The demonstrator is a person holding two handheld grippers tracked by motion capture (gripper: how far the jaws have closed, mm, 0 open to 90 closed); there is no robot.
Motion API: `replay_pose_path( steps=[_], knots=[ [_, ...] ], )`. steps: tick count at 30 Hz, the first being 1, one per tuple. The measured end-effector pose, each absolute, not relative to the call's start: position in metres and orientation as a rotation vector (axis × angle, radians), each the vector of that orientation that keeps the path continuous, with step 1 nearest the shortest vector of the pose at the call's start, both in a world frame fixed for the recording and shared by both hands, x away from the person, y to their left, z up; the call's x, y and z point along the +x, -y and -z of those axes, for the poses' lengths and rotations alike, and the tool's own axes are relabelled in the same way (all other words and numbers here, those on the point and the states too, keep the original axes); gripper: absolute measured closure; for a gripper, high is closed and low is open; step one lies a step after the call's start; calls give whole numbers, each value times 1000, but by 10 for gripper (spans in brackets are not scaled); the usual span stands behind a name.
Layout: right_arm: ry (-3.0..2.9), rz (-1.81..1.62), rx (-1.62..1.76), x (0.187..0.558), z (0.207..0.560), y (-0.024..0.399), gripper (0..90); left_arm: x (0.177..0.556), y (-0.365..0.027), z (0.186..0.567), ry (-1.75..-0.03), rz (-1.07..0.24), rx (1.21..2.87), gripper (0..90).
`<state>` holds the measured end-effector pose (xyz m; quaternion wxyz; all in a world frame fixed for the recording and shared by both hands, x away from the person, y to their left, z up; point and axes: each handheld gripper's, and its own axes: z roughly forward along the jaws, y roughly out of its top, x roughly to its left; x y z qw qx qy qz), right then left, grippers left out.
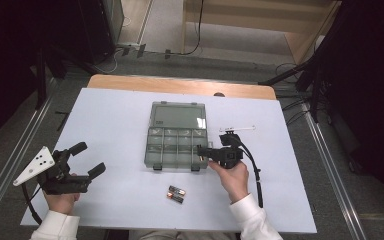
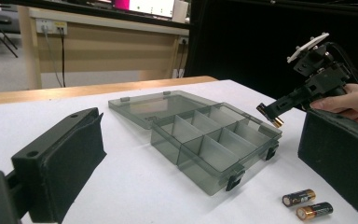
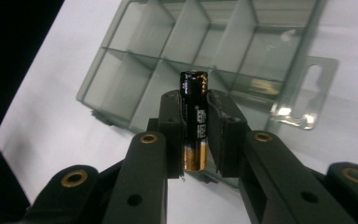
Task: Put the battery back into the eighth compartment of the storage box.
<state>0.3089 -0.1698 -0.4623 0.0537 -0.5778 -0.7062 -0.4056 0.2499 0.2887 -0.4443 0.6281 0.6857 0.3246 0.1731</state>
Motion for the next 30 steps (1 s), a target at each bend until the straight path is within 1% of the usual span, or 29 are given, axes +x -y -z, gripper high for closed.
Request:
replay_pose_path(
  steps=[4, 5, 6, 7, 9, 10, 11, 13, 14, 21, 30],
  knots=[
    [2185, 1208, -1783, 311, 464, 169, 776, 250, -289, 444, -748, -395, 1566, 0],
    [2199, 1203, -1771, 312, 465, 168, 730, 250, -289, 444, -750, -393, 1563, 0],
    [2202, 1204, -1768, 312, 466, 167, 559, 250, -289, 444, -750, -394, 1563, 0],
    [2216, 1196, -1753, 312, 466, 166, 445, 250, -289, 444, -752, -394, 1563, 0],
    [2236, 1208, -1722, 312, 465, 164, 266, 250, -289, 444, -757, -390, 1557, 0],
    [2251, 1201, -1701, 311, 464, 163, 144, 250, -289, 445, -758, -389, 1554, 0],
    [2265, 1196, -1669, 311, 464, 162, 88, 250, -289, 445, -760, -387, 1550, 0],
    [2305, 1190, -1629, 308, 461, 159, 12, 250, -289, 444, -757, -386, 1551, 0],
    [2339, 1180, -1622, 306, 458, 157, 0, 250, -289, 444, -757, -385, 1549, 0],
    [2606, 1050, -1478, 290, 444, 131, 0, 250, -289, 445, -756, -378, 1552, 0],
    [2714, 950, -1299, 274, 436, 103, 0, 250, -289, 445, -754, -374, 1553, 0]
  ],
)
